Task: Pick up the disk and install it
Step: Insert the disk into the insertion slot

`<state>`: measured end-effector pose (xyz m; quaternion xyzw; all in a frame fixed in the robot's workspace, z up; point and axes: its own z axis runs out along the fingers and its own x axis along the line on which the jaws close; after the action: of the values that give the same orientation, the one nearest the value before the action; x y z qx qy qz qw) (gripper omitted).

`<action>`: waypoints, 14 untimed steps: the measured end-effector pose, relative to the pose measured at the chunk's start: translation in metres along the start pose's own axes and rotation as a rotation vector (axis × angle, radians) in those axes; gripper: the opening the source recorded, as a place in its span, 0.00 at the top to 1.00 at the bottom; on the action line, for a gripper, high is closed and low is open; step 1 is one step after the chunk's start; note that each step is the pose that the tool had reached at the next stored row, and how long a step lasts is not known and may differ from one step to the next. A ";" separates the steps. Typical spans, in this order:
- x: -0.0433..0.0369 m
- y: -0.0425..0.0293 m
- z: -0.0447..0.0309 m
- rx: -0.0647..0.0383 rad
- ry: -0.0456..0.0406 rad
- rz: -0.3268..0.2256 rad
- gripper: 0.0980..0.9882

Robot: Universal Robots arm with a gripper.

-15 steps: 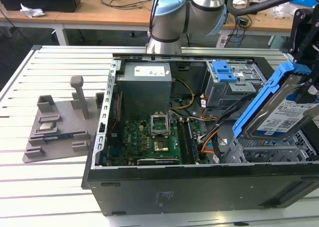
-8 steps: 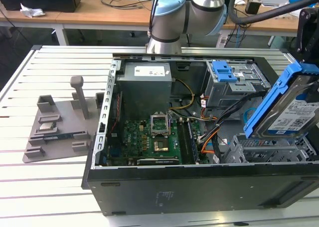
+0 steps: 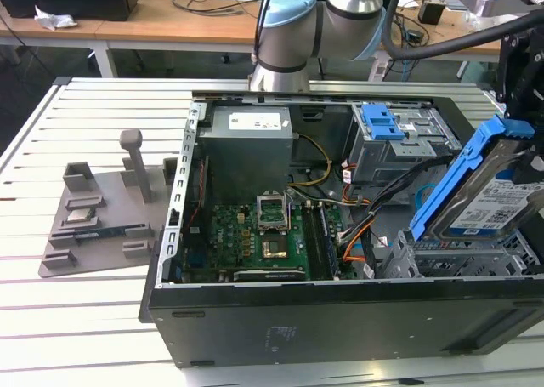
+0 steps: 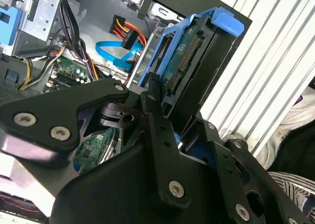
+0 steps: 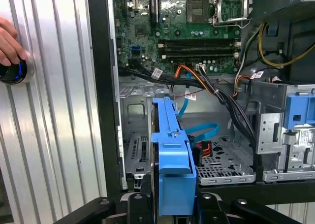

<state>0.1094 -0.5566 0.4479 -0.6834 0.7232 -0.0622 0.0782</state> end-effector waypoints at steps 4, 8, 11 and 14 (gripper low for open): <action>0.0002 0.0022 0.0059 0.000 -0.0002 0.000 0.70; 0.0004 0.0036 0.0102 0.000 -0.0001 0.000 0.70; 0.0005 0.0050 0.0138 0.000 0.0000 0.000 0.70; 0.0008 0.0075 0.0195 0.000 -0.0002 0.000 0.70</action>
<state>0.1059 -0.5566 0.4272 -0.6834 0.7231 -0.0621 0.0783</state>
